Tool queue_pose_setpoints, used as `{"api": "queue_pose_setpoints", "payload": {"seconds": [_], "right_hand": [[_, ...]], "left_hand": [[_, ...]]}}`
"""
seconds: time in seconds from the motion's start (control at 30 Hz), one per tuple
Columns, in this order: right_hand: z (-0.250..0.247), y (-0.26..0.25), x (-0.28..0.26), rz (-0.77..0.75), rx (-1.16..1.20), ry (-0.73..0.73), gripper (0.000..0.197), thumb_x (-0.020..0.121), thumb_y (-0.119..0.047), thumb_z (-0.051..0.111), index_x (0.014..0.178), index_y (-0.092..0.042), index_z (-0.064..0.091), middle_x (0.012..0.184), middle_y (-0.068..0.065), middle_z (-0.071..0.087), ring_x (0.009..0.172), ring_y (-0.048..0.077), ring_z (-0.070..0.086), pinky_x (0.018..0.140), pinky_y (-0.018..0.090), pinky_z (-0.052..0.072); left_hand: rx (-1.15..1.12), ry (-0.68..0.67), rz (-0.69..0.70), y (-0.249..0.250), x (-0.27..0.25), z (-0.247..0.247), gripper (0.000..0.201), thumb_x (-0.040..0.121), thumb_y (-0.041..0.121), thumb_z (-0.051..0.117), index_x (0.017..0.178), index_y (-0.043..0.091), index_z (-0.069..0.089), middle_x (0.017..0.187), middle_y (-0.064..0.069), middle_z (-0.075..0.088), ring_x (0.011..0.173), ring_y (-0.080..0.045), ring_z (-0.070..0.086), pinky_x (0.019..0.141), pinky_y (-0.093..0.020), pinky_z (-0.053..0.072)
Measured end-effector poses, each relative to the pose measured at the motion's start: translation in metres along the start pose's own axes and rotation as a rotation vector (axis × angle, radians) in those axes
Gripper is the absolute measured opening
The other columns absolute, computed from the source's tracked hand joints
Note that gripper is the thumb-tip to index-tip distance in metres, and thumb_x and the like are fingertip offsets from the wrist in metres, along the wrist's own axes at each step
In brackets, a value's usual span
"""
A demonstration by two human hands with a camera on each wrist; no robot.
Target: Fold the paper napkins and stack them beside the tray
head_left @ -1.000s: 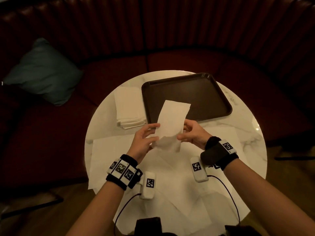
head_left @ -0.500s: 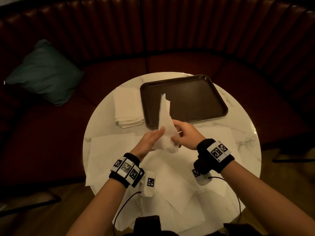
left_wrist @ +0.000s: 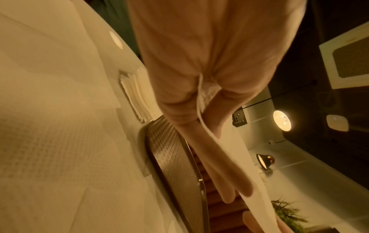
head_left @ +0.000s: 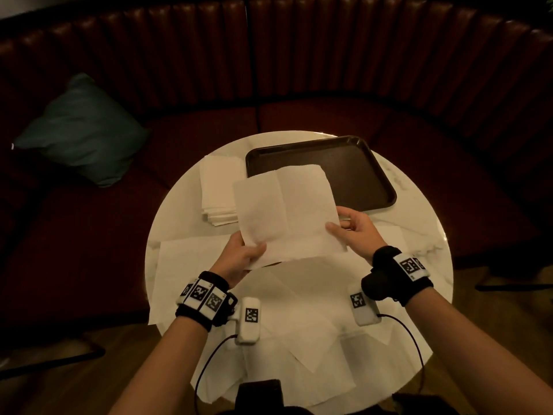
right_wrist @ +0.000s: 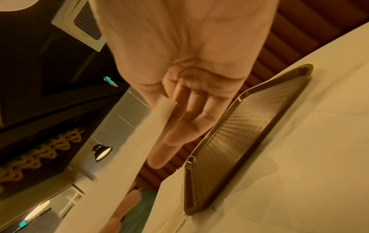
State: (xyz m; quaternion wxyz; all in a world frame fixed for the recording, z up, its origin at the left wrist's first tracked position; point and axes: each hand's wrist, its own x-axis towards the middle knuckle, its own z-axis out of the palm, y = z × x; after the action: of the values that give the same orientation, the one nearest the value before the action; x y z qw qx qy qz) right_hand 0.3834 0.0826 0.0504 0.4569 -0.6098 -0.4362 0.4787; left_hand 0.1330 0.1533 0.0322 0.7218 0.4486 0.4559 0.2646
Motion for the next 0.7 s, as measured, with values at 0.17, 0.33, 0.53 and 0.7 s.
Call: {"api": "queue_pose_setpoints", "payload": {"seconds": [0.17, 0.33, 0.53, 0.7], "right_hand": [[0.004, 0.003, 0.001, -0.016, -0.084, 0.033, 0.032, 0.095, -0.011, 0.058, 0.127, -0.013, 0.058, 0.107, 0.003, 0.072, 0.092, 0.016, 0.071, 0.079, 0.026, 0.058], [0.018, -0.002, 0.004, -0.062, -0.209, 0.037, 0.026, 0.090, -0.016, 0.064, 0.116, -0.020, 0.063, 0.102, -0.012, 0.070, 0.090, 0.002, 0.067, 0.085, 0.028, 0.054], [0.053, 0.000, 0.002, -0.014, -0.175, -0.076, 0.040, 0.082, -0.031, 0.074, 0.120, -0.031, 0.061, 0.101, -0.008, 0.066, 0.088, 0.009, 0.064, 0.083, 0.030, 0.054], [0.065, 0.002, -0.002, 0.036, -0.067, -0.228, 0.062, 0.084, -0.061, 0.058, 0.129, -0.018, 0.060, 0.085, -0.002, 0.063, 0.064, 0.017, 0.059, 0.057, 0.026, 0.048]], "left_hand": [[0.045, -0.028, 0.048, 0.003, -0.005, 0.004, 0.053, 0.085, -0.008, 0.064, 0.132, 0.008, 0.048, 0.119, -0.011, 0.067, 0.109, -0.028, 0.065, 0.087, -0.038, 0.057], [0.200, -0.114, 0.123, 0.004, -0.004, 0.014, 0.099, 0.066, -0.002, 0.077, 0.147, 0.031, 0.032, 0.134, 0.003, 0.054, 0.120, -0.016, 0.055, 0.090, -0.042, 0.055], [0.151, -0.219, 0.113, 0.000, -0.009, 0.036, 0.097, 0.065, -0.007, 0.076, 0.144, 0.026, 0.031, 0.131, -0.004, 0.056, 0.118, -0.022, 0.058, 0.082, -0.044, 0.058], [-0.056, -0.188, -0.037, 0.000, -0.009, 0.038, 0.066, 0.078, 0.012, 0.066, 0.137, 0.029, 0.044, 0.122, -0.010, 0.062, 0.106, -0.027, 0.064, 0.079, -0.052, 0.057]]}}
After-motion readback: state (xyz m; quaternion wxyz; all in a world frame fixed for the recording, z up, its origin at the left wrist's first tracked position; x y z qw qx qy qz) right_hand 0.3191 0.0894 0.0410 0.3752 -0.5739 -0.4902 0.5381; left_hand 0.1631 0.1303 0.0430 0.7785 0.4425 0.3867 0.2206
